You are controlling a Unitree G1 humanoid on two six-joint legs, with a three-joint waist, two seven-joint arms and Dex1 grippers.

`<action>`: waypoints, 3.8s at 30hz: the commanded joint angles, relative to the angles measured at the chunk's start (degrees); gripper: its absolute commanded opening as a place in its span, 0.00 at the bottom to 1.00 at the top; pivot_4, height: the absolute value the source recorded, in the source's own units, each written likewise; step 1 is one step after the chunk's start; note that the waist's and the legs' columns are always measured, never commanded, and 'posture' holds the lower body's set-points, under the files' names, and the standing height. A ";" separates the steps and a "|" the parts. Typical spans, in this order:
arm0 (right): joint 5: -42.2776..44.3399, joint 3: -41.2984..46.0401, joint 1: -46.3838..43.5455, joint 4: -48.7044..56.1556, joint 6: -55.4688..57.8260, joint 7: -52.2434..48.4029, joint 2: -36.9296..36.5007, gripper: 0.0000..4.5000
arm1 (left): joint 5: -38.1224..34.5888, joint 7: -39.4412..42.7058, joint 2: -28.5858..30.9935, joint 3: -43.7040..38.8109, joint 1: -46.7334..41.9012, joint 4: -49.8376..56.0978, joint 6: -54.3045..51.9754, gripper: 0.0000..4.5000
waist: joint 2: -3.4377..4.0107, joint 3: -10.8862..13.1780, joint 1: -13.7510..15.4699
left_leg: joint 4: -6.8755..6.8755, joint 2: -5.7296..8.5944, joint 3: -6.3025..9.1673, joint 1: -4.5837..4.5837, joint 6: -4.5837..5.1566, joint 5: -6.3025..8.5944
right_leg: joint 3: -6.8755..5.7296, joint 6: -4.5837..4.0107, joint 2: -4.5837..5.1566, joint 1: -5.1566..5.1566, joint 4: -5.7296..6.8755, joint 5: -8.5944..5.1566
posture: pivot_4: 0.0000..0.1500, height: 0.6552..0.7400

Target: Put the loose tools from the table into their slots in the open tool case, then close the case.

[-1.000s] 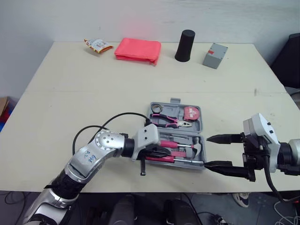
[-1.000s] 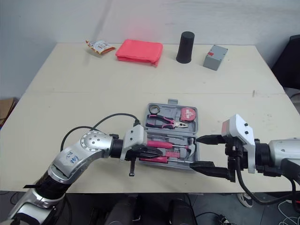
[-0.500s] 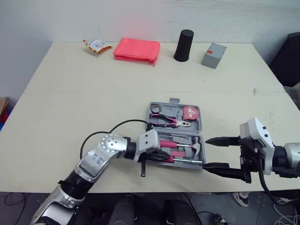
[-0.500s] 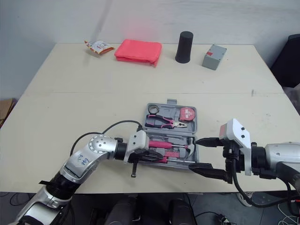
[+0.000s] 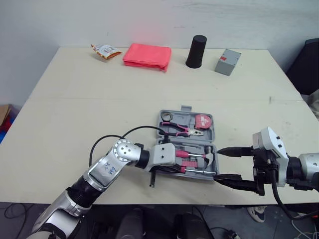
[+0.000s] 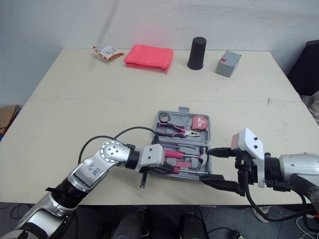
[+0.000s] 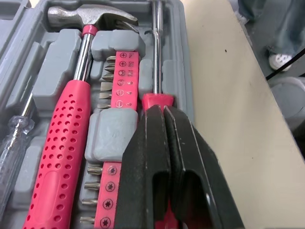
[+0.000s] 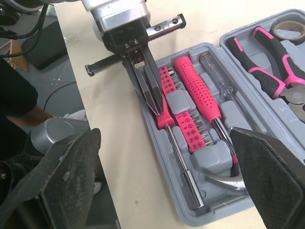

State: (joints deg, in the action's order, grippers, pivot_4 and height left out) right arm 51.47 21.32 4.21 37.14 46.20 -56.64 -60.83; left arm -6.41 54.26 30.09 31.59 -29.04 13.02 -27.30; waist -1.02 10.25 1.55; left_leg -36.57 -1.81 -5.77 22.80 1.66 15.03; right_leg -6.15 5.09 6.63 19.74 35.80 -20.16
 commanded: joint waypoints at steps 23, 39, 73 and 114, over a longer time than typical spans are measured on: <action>-20.21 -5.81 -3.64 -20.47 -13.05 5.94 6.08 0.71 | -15.79 5.83 12.19 -27.51 4.14 -5.56 -4.95 0.00 | 0.34 0.05 0.06 | 0.41 0.01 -0.02 -0.26 -0.21 0.00 | -0.04 -0.25 0.05 -0.06 -0.07 -0.14 | 1.00 0.95; -35.68 -23.48 -22.14 -38.60 -24.32 3.71 15.05 0.02 | -0.07 -1.16 -2.87 -18.30 -8.18 -31.61 8.49 0.00 | 0.22 0.12 -0.21 | 0.00 0.00 -0.67 0.45 -0.43 -0.38 | 0.10 -0.13 -0.07 1.07 0.69 -0.08 | 1.00 0.95; -24.64 -9.05 -15.18 -19.09 2.15 9.10 13.34 0.54 | -15.03 -6.94 4.49 -37.53 -0.31 -3.82 -36.77 0.48 | 0.18 0.15 -1.52 | 0.12 -0.09 -0.33 0.42 -0.49 -0.35 | 0.21 -0.17 -0.02 0.96 0.69 -0.10 | 1.00 0.95; -20.93 -12.39 -37.00 -28.70 28.71 32.21 28.15 0.39 | -13.33 -23.03 -7.76 -25.97 -12.86 -17.11 -42.73 0.21 | 0.19 0.15 -1.59 | 0.25 0.05 -0.42 0.45 -0.61 -0.48 | 0.25 -0.17 -0.02 1.06 0.75 -0.10 | 1.00 0.95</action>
State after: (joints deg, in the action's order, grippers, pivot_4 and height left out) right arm 30.95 8.85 -32.29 7.65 76.01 -24.67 -32.42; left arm -20.16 31.83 22.17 4.43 -42.39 -3.79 -69.31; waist -0.83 10.40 -0.04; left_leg -36.32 -1.76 -6.19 23.26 1.04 14.55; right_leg -5.90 4.93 6.61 20.81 36.54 -20.26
